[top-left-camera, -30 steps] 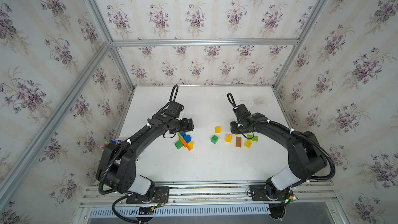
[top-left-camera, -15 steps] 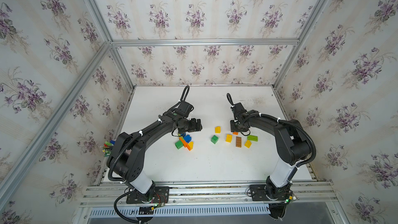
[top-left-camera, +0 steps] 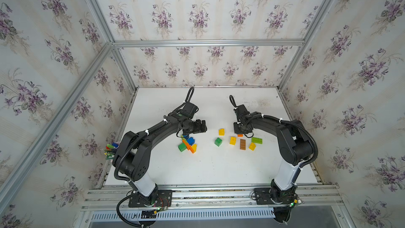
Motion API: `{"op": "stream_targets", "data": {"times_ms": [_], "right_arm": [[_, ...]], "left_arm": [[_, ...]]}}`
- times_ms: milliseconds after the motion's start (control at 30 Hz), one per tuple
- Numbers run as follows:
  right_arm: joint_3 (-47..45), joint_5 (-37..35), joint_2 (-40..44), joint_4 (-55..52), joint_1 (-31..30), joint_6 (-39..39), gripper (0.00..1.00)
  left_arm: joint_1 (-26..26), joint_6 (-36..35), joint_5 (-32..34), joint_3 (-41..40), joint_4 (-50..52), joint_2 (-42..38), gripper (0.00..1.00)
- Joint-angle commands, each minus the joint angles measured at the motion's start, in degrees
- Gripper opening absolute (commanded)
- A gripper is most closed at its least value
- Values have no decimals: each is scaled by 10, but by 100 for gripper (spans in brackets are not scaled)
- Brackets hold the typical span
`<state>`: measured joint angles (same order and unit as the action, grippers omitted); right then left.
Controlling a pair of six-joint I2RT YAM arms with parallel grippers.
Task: Assemble a fork with lego
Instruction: Pick up the lego brick from the center of the board, then assemble the lego brick with the lego brick.
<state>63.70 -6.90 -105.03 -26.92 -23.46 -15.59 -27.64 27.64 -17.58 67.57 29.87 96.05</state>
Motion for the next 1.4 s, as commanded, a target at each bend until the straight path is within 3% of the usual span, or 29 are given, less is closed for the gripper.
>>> {"op": "stream_targets", "data": {"times_ms": [0, 167, 367, 567, 933, 1367], "right_arm": [[-1, 15, 18, -4, 0, 45, 19], [6, 64, 71, -2, -1, 131, 18], [15, 193, 115, -23, -1, 227, 17], [15, 240, 136, -58, -53, 295, 16], [5, 197, 119, -54, -147, 314, 18], [38, 141, 63, -57, -168, 295, 21]], "left_arm": [[1, -3, -4, 9, 8, 1, 94], [2, -4, -14, 12, 22, -2, 94], [3, 0, -14, 5, 33, -20, 94], [23, -10, -6, -11, 49, -47, 95], [56, -32, -18, -42, 42, -68, 95], [73, -36, -19, -55, 30, -67, 95]]}}
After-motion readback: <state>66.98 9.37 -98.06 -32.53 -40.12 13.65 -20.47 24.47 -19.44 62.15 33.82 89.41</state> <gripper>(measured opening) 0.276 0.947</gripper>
